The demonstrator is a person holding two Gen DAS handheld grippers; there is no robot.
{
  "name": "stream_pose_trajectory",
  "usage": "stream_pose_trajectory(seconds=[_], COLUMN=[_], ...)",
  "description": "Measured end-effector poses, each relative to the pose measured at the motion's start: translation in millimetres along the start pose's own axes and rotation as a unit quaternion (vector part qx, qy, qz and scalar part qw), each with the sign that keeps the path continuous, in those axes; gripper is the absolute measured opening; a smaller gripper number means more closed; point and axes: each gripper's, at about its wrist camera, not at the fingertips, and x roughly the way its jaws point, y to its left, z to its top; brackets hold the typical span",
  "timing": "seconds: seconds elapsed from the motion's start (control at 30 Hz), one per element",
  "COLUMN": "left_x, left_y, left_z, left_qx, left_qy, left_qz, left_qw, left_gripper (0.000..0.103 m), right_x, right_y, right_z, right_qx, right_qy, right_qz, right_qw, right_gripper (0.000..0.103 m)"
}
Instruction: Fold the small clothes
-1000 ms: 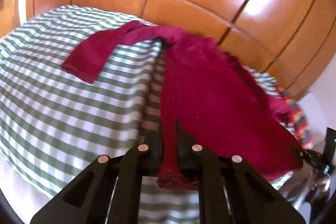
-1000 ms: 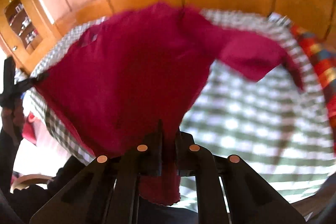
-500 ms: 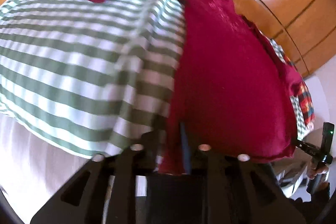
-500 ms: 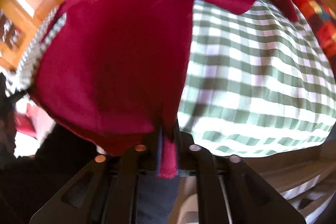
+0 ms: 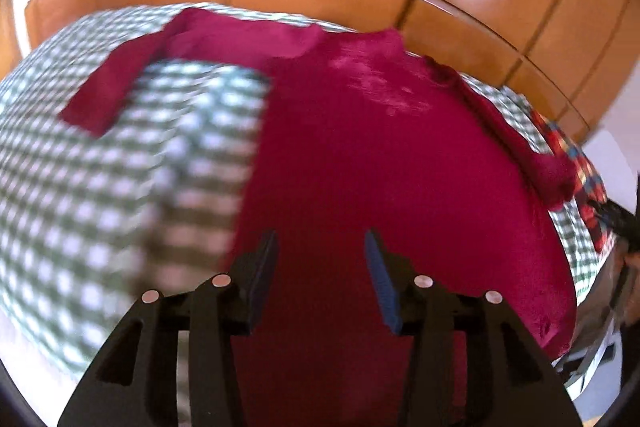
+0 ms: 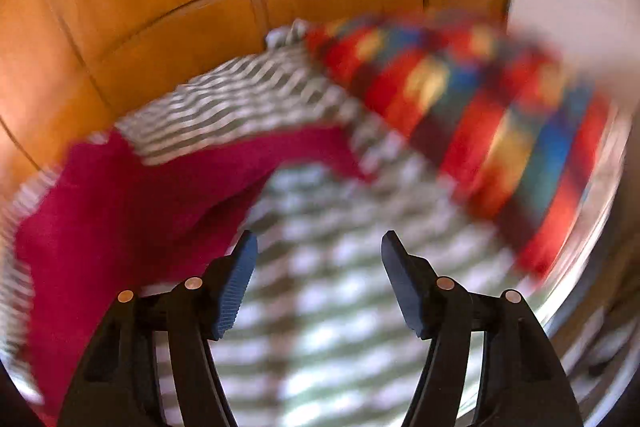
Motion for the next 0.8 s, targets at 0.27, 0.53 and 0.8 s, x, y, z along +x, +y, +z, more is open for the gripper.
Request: stream_pose_trajectory(seconds=[0.27,0.53,0.8], left_x=[30,44,60], left_y=[-48,-61,-68], left_z=[8,13,16], left_qx=[0.033,0.069,0.078], left_qy=[0.023,0.021,0.025], left_qz=[-0.024,-0.006,0.000], left_qw=[0.9989,0.9974,0.9967], left_gripper=[0.050,0.054,0.060], right_x=[66,22,8], right_y=[38,8,-70], right_z=[19,57,132], right_qx=[-0.192,-0.139,-0.056], right_qy=[-0.003,-0.023,-0.023], right_qz=[-0.088,-0.076,-0.160], right_qw=[0.977,0.987,0.985], right_gripper=[0.033,0.004,0.004])
